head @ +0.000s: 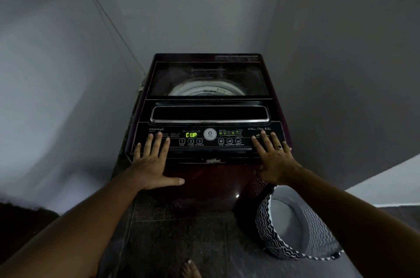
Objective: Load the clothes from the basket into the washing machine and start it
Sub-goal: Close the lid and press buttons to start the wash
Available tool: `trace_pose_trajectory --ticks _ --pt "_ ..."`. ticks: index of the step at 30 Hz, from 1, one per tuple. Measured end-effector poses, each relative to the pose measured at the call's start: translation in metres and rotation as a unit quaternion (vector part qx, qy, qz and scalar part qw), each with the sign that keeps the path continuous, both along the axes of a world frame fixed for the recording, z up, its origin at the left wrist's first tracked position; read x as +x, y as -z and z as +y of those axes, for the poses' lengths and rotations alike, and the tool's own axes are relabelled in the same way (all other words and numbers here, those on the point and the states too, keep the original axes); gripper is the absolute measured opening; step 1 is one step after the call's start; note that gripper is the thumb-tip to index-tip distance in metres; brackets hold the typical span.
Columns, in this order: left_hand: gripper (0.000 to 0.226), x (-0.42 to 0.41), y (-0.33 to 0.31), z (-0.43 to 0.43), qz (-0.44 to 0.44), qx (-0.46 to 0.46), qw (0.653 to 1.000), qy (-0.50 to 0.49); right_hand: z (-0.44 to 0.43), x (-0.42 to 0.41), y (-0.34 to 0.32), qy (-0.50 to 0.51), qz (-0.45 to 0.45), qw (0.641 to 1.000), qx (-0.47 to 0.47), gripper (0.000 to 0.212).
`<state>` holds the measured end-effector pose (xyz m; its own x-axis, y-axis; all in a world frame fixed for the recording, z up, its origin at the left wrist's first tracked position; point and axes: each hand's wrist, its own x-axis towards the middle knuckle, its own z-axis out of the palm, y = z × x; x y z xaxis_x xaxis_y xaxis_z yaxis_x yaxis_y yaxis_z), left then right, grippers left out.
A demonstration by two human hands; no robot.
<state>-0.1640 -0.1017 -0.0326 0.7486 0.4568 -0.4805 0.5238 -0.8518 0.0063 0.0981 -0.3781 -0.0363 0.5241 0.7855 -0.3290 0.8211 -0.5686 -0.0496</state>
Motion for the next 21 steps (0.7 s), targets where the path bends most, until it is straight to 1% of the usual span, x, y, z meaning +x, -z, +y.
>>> trace_pose_trajectory --ticks 10,21 --pt "0.147 0.0001 -0.0034 0.0002 0.008 -0.019 1.000 -0.005 0.0011 -0.0013 -0.0019 0.003 0.001 1.000 -0.004 0.113" --pt "0.146 0.0009 -0.0034 -0.0002 0.010 -0.018 1.000 -0.009 0.0005 -0.0030 -0.0042 0.001 -0.002 1.000 -0.011 0.114"
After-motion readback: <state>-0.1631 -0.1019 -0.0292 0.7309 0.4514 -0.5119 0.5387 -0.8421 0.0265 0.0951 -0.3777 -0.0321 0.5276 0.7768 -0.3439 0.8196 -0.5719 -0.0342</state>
